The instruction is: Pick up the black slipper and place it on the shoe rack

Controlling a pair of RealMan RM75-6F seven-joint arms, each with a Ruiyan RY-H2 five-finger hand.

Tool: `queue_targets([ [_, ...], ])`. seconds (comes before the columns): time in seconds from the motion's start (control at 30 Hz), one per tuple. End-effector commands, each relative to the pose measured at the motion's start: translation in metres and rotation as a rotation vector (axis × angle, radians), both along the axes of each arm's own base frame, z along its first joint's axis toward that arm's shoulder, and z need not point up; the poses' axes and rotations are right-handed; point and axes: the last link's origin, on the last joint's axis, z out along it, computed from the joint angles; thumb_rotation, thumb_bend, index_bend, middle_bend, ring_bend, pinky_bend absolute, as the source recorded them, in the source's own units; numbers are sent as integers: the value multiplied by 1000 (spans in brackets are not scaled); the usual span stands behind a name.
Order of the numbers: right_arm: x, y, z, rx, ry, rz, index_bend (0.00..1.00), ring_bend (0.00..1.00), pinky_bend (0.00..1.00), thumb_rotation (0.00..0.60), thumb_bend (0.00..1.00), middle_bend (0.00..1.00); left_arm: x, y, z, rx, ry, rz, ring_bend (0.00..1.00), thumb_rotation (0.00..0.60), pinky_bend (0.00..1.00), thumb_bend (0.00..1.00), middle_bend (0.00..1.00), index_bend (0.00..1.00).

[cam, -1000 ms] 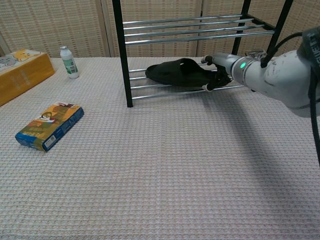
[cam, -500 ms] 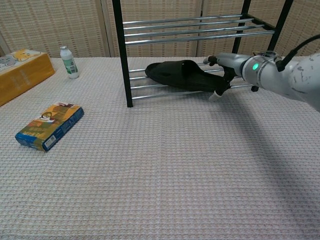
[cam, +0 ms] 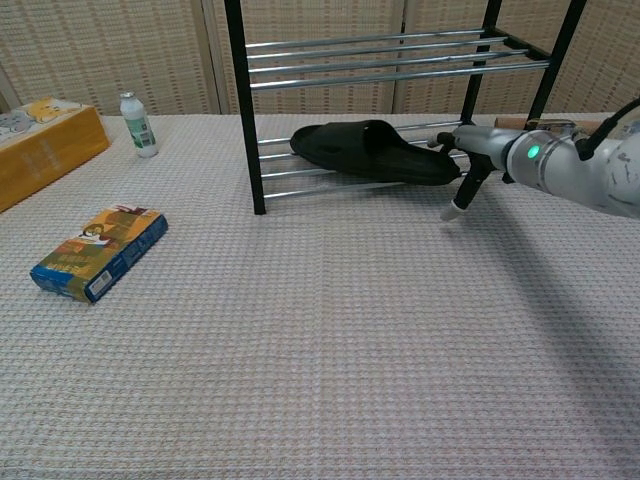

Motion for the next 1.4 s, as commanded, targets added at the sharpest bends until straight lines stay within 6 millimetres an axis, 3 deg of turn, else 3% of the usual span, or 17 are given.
queue_targets([
  [0.03, 0, 3, -2, 11, 0, 9, 0, 43, 43, 600, 2, 78, 0, 0, 1, 3, 0, 1, 0, 600, 151, 323, 0, 164],
  [0.8, 12, 21, -9, 61, -20, 88, 0, 49, 43, 600, 2, 79, 0, -1, 3, 13, 1, 2, 0, 600, 151, 323, 0, 163],
  [1.1, 0, 23, 11, 17, 1, 79, 0, 49, 43, 600, 2, 79, 1, 0, 2, 8, -2, -6, 0, 600, 151, 323, 0, 163],
  [1.27, -14, 35, 36, -27, 40, 101, 0, 49, 43, 600, 1, 79, 3, 3, 2, 10, -2, -16, 0, 600, 151, 323, 0, 163],
  [1.4, -25, 52, 59, -88, 52, 114, 0, 49, 43, 600, 113, 79, 9, 7, -2, 1, -11, -39, 0, 600, 151, 323, 0, 163],
])
